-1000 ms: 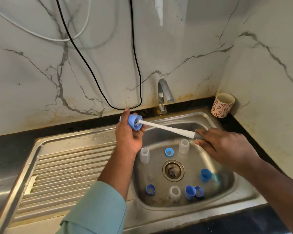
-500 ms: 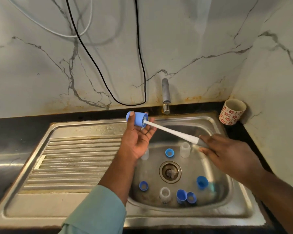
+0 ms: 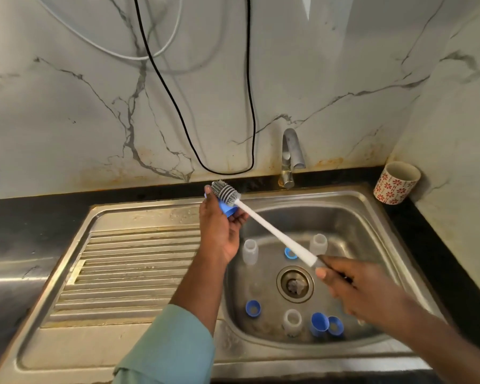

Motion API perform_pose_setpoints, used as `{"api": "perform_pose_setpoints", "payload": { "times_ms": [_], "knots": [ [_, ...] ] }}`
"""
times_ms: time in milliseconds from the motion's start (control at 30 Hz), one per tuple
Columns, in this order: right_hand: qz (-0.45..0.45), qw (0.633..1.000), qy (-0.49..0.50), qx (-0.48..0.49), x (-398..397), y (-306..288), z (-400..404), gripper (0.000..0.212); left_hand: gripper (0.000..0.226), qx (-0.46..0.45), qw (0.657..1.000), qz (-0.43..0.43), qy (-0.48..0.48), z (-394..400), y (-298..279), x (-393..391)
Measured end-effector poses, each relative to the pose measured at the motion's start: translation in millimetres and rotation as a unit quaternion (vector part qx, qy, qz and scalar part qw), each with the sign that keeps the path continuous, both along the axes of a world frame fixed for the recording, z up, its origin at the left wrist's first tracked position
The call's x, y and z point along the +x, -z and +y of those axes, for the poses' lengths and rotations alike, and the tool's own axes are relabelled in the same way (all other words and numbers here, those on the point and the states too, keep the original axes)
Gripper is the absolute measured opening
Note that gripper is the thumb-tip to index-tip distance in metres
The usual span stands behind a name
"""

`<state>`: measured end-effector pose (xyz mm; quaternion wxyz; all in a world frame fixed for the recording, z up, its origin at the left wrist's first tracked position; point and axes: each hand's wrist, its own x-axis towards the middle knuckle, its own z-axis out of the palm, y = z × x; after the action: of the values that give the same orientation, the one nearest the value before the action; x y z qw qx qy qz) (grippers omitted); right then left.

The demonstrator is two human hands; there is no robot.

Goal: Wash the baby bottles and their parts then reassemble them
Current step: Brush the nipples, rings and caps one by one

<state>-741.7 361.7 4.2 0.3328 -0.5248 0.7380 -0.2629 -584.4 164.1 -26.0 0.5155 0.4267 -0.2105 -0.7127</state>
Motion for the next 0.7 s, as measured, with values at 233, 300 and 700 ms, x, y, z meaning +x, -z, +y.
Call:
{"api": "perform_pose_setpoints", "payload": {
  "times_ms": [233,300,700],
  "knots": [
    [-0.047,0.998,0.034,0.026,45.2,8.6,-5.7,0.021,0.050,0.019,0.997,0.032,-0.074,-13.8,6.0,21.6],
    [-0.042,0.997,0.046,0.039,48.0,8.7,-7.5,0.024,0.045,0.015,0.997,0.026,-0.070,-15.6,6.6,21.8],
    [-0.075,0.993,0.072,0.059,67.0,-9.4,-27.0,0.024,0.024,0.038,0.997,-0.044,-0.045,-15.7,2.6,8.2]
  ]
}}
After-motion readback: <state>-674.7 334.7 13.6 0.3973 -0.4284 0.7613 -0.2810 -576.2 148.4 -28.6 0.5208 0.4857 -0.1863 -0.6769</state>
